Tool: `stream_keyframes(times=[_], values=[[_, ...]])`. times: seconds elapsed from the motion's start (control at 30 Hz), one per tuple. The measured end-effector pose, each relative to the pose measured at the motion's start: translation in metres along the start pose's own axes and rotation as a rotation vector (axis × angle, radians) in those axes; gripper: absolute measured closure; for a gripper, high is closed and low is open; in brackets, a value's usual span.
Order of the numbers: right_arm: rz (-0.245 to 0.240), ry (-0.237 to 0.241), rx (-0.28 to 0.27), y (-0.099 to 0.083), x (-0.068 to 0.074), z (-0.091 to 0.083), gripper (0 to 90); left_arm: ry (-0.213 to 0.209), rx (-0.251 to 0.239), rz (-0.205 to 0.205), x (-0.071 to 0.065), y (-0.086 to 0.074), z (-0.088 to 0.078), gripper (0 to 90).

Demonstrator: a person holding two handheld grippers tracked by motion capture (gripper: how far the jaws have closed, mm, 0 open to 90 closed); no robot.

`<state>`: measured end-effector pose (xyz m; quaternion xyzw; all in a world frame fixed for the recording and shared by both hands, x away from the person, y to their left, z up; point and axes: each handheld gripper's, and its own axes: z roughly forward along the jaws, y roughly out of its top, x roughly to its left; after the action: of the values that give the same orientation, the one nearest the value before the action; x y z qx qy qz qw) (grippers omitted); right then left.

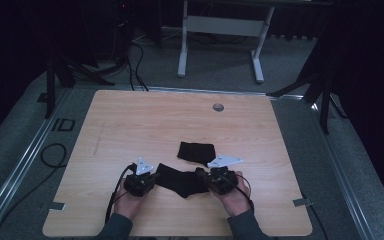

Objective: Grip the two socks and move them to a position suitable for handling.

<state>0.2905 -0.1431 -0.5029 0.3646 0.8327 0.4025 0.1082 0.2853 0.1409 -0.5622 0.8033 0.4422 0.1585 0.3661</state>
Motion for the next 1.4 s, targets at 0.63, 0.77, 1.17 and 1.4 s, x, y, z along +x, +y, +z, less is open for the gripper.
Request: stream_keyframes(times=[0.63, 0.77, 1.17, 1.4], values=[[0.174, -0.148, 0.034, -0.033, -0.057, -0.028, 87.6, 0.051, -0.007, 0.044, -0.002, 0.002, 0.002, 88.1], [0.188, -0.179, 0.087, -0.038, -0.062, -0.024, 87.1, 0.06, -0.011, 0.045, -0.001, 0.002, 0.003, 87.5], [0.156, -0.239, 0.05, -0.034, -0.064, -0.027, 56.1, 0.029, -0.054, 0.068, -0.003, 0.004, -0.001, 69.3], [0.137, -0.242, 0.04, -0.033, -0.061, -0.026, 53.0, 0.02, -0.054, 0.055, 0.0, 0.004, -0.001, 65.8]])
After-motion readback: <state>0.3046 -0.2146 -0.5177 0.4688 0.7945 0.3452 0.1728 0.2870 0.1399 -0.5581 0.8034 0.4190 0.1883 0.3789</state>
